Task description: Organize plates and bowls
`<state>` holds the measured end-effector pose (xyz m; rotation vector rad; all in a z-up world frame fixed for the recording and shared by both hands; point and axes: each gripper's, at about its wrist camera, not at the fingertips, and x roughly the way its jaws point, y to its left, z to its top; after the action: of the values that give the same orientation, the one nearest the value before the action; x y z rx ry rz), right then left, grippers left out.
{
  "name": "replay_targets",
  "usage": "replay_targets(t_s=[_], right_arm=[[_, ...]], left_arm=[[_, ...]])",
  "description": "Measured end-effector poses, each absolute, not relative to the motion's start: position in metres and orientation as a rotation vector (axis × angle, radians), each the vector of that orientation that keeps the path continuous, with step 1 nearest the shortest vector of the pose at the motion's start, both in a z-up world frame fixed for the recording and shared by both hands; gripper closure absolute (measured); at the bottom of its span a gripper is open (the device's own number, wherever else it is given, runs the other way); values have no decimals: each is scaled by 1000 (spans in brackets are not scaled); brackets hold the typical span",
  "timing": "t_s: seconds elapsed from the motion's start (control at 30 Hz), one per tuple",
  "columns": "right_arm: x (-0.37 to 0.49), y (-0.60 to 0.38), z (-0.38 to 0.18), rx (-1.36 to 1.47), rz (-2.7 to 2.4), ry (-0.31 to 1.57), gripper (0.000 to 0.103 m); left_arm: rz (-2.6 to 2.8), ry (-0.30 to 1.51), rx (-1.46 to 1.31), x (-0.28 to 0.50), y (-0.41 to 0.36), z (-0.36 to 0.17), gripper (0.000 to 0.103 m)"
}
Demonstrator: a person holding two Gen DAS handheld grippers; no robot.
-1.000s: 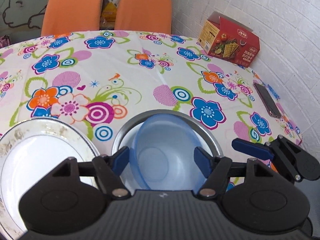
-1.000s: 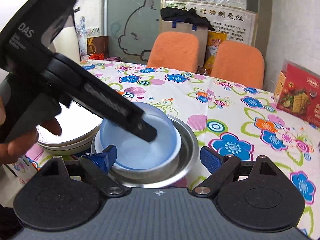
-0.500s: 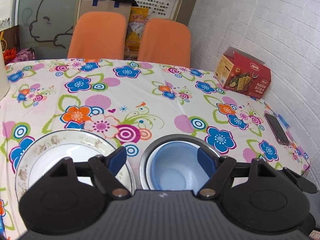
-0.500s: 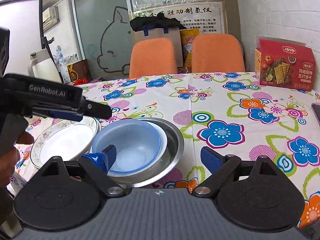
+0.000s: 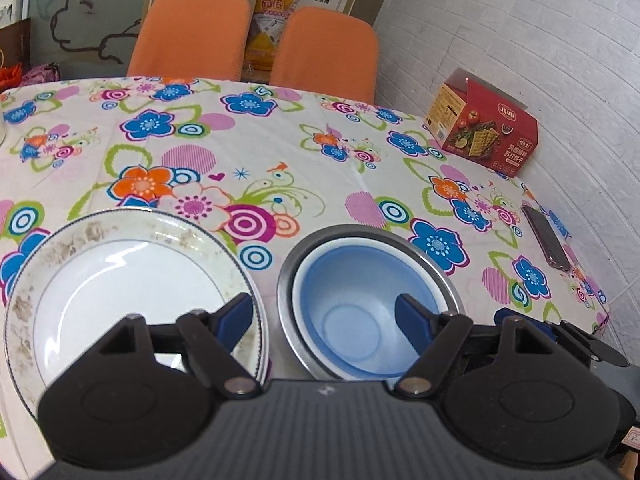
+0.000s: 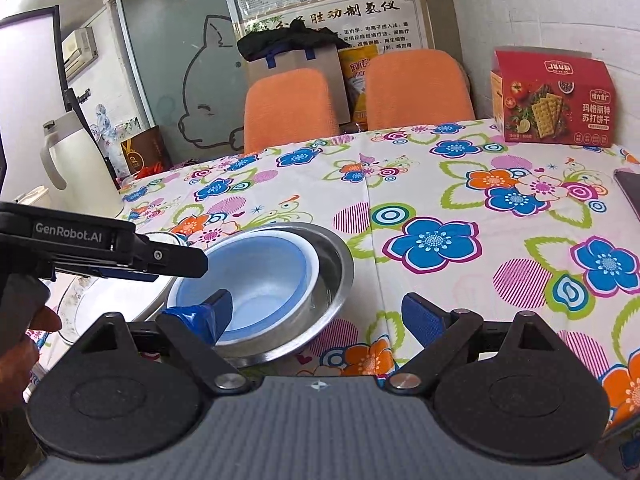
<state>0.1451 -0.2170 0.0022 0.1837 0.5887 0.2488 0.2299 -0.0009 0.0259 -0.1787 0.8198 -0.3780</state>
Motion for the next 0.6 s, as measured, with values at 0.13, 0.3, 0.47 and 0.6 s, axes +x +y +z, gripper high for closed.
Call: replay_targets(t_s=[0.13, 0.3, 0.47, 0.6], right_arm=[[154, -213, -1, 163, 258, 611, 24], [169, -212, -1, 142, 266, 636, 24], [179, -212, 0, 128, 271, 676, 24], [183, -209, -1, 117, 271, 695, 24]], left_arm=[[-412, 833, -201, 234, 0, 25, 25], [-445, 863, -194, 260, 0, 30, 25], [-573, 944, 0, 299, -15, 33, 25], [-629, 958, 186, 317, -23, 28, 25]])
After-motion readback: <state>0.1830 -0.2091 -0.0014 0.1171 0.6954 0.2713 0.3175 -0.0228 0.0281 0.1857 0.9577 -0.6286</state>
